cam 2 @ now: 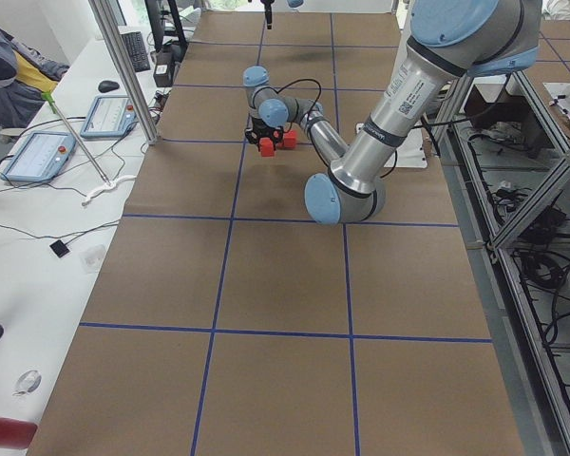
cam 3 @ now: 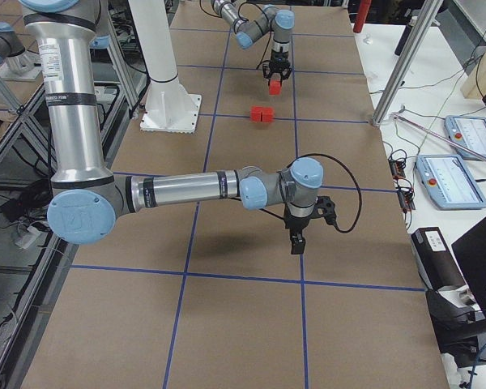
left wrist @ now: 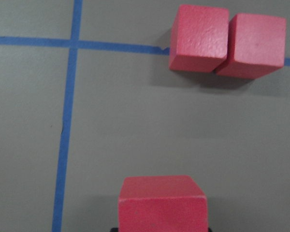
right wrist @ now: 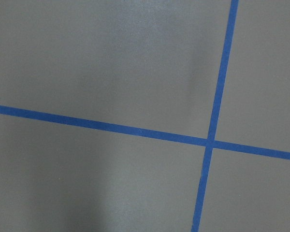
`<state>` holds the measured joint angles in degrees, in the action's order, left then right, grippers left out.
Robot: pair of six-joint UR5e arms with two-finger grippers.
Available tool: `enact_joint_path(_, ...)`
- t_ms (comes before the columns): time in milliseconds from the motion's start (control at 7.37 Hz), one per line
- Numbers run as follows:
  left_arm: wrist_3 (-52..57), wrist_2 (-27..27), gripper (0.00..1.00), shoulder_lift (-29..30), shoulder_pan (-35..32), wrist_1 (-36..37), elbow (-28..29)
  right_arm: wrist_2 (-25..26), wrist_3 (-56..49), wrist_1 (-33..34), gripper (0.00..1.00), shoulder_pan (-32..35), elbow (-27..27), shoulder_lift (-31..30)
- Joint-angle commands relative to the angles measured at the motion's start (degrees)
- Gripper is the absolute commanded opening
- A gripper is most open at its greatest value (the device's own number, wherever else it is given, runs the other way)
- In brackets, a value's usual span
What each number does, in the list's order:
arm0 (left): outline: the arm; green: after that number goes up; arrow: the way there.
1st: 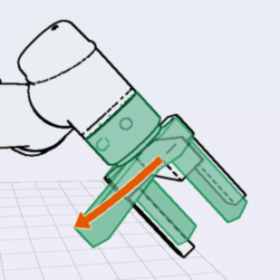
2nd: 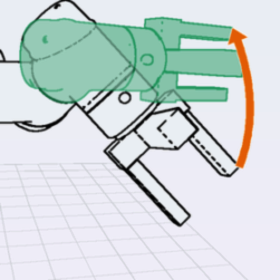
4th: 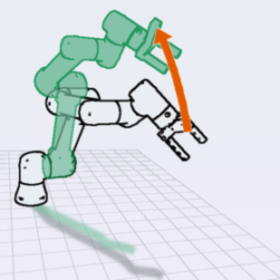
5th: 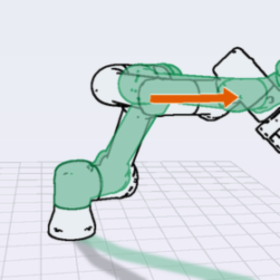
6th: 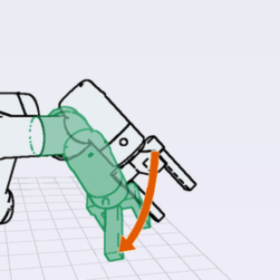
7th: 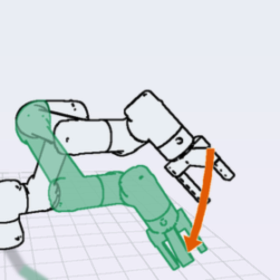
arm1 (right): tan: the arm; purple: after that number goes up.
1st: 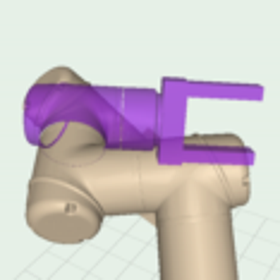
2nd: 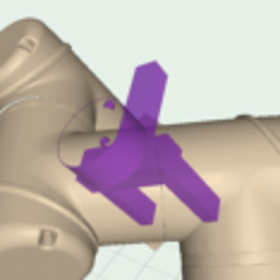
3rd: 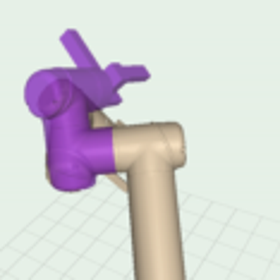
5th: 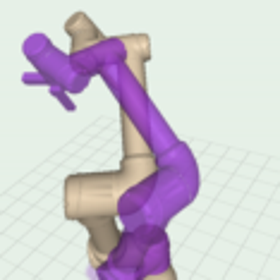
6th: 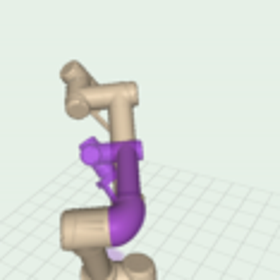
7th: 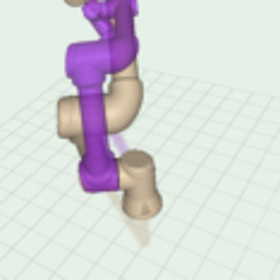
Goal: Form red blocks into L shape at center
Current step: 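Carry the held cube with the left gripper toward the center pair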
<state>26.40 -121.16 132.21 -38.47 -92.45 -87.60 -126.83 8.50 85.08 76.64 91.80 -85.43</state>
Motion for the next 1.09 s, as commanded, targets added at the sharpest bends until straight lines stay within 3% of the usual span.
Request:
enact_joint_path(0,-0.3,0.2,0.00,3.5,2.0,-0.2,4.2,0.0,0.0,0.0,1.00,0.0,0.0,0.0)
enact_joint_path(407,-0.4,4.5,0.00,3.6,4.7,-1.5,4.3,0.0,0.0,0.0,1.00,0.0,0.0,0.0)
enact_joint_path(950,-0.6,5.3,0.14,3.8,5.7,-2.0,4.4,0.0,0.0,0.0,1.00,0.0,0.0,0.1)
